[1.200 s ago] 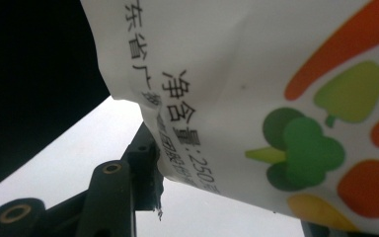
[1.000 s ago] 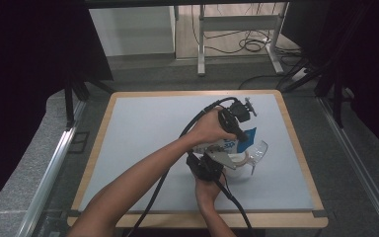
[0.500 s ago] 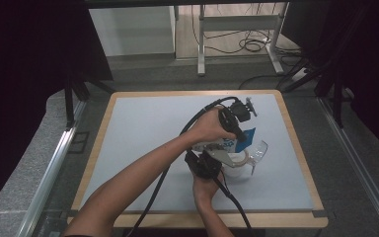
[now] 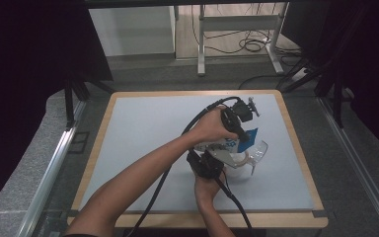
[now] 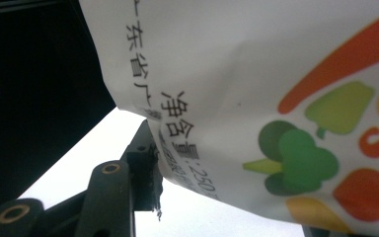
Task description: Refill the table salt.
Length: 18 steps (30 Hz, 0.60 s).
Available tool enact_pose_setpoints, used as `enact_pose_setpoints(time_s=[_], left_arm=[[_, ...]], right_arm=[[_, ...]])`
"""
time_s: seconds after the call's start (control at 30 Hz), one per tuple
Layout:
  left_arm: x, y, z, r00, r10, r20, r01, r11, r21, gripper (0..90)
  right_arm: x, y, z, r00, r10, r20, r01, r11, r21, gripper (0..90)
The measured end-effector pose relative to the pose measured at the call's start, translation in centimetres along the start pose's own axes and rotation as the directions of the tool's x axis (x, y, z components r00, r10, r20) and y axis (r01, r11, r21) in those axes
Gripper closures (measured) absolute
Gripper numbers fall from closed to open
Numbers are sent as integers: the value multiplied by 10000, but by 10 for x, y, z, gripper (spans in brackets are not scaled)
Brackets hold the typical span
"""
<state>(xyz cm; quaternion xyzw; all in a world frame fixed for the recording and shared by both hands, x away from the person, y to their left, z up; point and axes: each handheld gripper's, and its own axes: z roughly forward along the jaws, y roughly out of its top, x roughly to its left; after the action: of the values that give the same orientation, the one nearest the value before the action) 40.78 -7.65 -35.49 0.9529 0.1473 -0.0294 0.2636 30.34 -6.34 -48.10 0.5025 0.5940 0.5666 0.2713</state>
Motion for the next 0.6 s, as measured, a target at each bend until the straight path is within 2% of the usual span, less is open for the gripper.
enact_pose_setpoints(time_s=[0.6], left_arm=[[1, -2, 0, 10000, -50, 17, 51, 9999, -98, 900]], right_arm=[[0, -1, 0, 9999, -166, -3, 166, 9998, 54, 503]])
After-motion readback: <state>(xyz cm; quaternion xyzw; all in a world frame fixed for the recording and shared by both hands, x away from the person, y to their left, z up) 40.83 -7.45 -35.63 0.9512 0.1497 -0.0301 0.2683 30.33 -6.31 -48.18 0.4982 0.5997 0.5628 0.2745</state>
